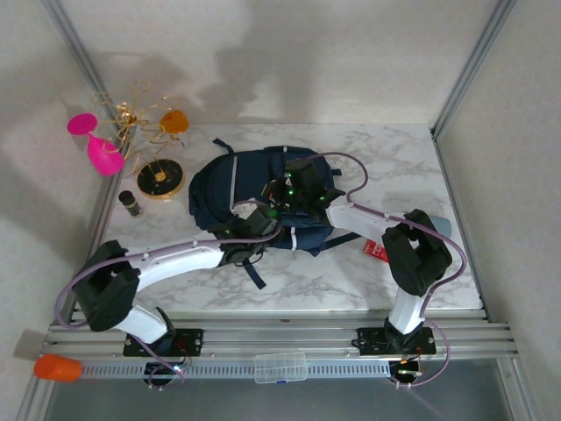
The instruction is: Pack books, pencil case, and school supplies into a backpack
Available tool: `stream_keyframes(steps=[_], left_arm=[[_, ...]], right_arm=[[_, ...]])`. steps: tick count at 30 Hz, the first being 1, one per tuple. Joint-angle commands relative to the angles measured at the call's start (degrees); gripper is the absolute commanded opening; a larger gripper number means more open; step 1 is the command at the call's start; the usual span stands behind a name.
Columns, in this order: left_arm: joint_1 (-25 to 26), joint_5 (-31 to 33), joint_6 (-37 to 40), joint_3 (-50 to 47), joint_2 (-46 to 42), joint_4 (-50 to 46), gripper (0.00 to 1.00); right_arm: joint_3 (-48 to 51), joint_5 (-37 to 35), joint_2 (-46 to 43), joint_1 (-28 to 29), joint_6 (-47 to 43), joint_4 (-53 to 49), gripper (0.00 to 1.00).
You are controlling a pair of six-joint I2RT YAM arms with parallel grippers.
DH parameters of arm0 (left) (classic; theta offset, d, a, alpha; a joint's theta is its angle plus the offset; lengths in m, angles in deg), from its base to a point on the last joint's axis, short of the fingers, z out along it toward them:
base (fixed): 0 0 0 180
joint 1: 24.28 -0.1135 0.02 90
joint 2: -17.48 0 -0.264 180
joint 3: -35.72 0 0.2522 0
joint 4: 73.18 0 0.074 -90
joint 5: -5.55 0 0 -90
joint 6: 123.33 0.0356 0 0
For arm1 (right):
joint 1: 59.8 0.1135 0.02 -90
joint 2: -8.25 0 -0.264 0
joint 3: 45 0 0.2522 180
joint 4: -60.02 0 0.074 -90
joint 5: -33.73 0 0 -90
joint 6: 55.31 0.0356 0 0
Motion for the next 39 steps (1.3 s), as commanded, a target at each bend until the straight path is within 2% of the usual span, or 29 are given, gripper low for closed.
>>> stream_keyframes(steps=[1, 4, 8, 11, 14, 17, 22, 25, 29, 35, 39], left_arm=[[0.59, 5.72, 1.26, 4.84, 0.93, -5.58, 0.42], [1.25, 5.47, 0.79, 3.76, -0.81, -6.41, 0.38], [0.71, 6.10, 1.65, 3.52, -1.13, -7.85, 0.41], [0.47, 5.97, 1.63, 5.29, 1.20, -10.37, 0.40], [0.15, 5.65, 0.19, 3.19, 0.26, -8.15, 0.39], [-0.90, 5.77, -1.12, 1.42, -1.45, -7.00, 0.46], [-3.63, 5.61, -1.28, 1.43, -2.22, -6.21, 0.46], [-4.29, 7.63, -0.40, 2.37, -3.20, -8.13, 0.47], [-5.26, 5.56, 2.50, 0.19, -5.54, -1.20, 0.51], [-6.58, 7.78, 5.79, 3.19, -5.22, -2.74, 0.53], [-7.22, 8.83, 9.34, 3.53, -7.44, -5.93, 0.59]], right_arm=[[-1.15, 0.31, -5.20, 0.32, 1.29, 9.68, 0.00], [-1.06, 0.45, -5.60, -0.40, 1.46, 9.53, 0.00], [-1.12, 1.67, -5.52, -0.44, 2.26, 10.12, 0.00], [-1.34, 1.86, -5.31, -0.48, 2.37, 10.27, 0.00], [-1.43, 1.73, -5.18, -0.44, 2.26, 9.77, 0.00], [-0.94, 1.30, -5.43, -0.44, 2.44, 10.30, 0.00], [-1.46, 1.37, -5.18, -0.43, 2.57, 10.13, 0.00], [-1.27, 1.13, -5.25, -0.43, 2.61, 10.12, 0.00], [-1.11, 1.11, -4.94, -0.43, 2.70, 10.60, 0.00], [-1.13, 1.37, -4.84, -0.44, 2.81, 10.65, 0.00], [-1.31, 1.28, -5.03, -2.02, 2.44, 9.86, 0.00]])
